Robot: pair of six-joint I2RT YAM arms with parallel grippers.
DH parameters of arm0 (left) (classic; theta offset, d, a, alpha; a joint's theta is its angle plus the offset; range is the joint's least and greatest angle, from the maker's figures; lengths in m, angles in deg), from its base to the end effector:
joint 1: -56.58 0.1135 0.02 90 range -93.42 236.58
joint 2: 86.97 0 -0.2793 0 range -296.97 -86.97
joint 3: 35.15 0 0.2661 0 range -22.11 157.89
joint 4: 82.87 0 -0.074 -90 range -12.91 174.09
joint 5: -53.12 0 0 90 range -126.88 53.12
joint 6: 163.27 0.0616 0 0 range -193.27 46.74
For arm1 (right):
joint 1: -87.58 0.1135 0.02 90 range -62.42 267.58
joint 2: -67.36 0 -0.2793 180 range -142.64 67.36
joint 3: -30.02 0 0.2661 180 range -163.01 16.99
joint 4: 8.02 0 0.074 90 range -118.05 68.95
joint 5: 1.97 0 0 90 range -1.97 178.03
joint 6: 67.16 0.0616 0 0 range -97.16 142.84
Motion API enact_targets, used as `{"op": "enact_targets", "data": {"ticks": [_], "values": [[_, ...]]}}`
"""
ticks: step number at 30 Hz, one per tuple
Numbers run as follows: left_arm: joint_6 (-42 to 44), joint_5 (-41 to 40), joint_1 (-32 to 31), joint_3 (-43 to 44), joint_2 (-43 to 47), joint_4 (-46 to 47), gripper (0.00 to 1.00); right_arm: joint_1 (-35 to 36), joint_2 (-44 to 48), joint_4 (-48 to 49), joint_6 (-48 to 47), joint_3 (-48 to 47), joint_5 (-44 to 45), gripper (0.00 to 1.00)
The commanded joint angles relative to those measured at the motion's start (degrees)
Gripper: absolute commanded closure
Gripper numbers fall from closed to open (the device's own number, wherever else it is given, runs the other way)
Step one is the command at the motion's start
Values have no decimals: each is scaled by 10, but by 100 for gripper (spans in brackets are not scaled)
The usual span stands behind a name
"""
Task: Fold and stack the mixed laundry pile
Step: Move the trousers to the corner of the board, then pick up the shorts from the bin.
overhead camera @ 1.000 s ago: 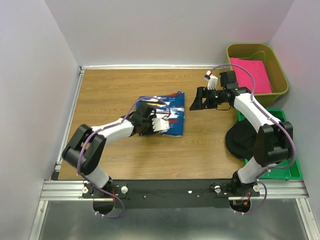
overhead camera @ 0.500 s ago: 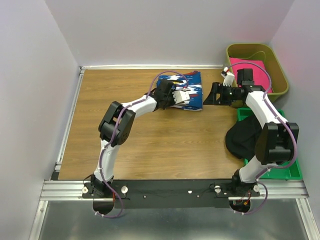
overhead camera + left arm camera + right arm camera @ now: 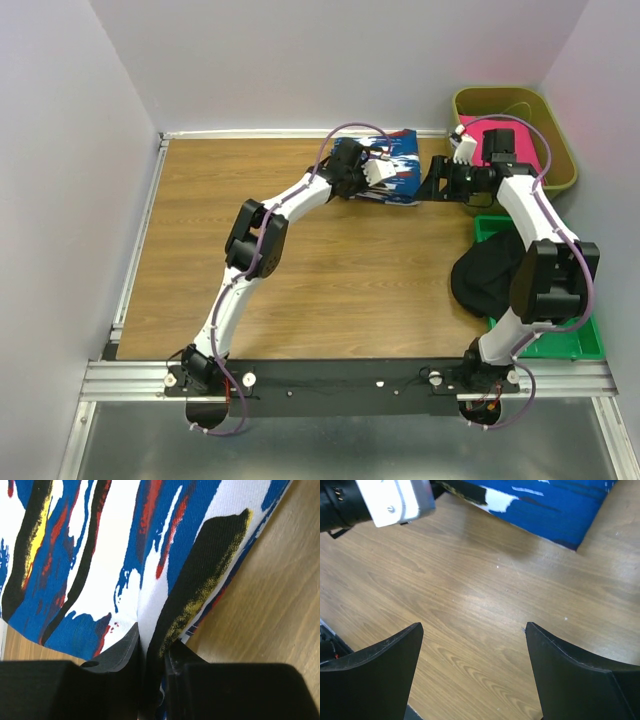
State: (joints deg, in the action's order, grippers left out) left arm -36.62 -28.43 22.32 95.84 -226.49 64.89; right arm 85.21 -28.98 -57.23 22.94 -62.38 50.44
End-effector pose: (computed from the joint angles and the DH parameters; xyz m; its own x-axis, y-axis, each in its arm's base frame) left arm 0.4890 -0.3440 0.1672 -0.0457 0.7455 -0.6649 0.8427 0.3862 0.3751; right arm 0.3912 0.0214 0.2745 -0.8001 0.0345 -0.5989 -0.3314 0.8068 0.4892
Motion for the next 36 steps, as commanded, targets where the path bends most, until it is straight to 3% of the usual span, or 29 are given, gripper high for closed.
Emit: {"op": "enact_targets", "data": {"ticks": [1, 3, 7, 12, 13, 16, 20, 24, 29, 32, 36], "values": [[-38, 38, -5, 68, -36, -7, 79, -8, 11, -10, -11, -45, 13, 9], [-51, 32, -5, 125, -58, -26, 79, -9, 18, -21, -11, -60, 19, 9], [-70, 43, -4, 156, -30, -44, 59, -12, 34, -57, -36, -112, 40, 8], [-105, 154, -4, 107, 133, -65, 24, -14, 61, -207, -130, -175, 101, 8], [-104, 169, -5, 99, 158, -78, 22, -15, 79, -226, -162, -166, 116, 8], [-86, 215, -5, 15, 268, -118, 21, -17, 166, -271, -209, -92, 200, 7], [-65, 249, -5, -174, 399, -134, 21, -35, 244, -313, -226, 13, 331, 5], [-68, 258, -5, -297, 509, -136, 21, -82, 302, -281, -250, 150, 433, 5], [-88, 262, -5, -373, 573, -132, 20, -246, 250, -215, -330, 177, 421, 8], [-98, 255, -4, -409, 607, -122, 21, -306, 203, -176, -369, 155, 405, 13], [-101, 244, -5, -430, 630, -122, 20, -325, 155, -114, -392, 136, 422, 21]]}}
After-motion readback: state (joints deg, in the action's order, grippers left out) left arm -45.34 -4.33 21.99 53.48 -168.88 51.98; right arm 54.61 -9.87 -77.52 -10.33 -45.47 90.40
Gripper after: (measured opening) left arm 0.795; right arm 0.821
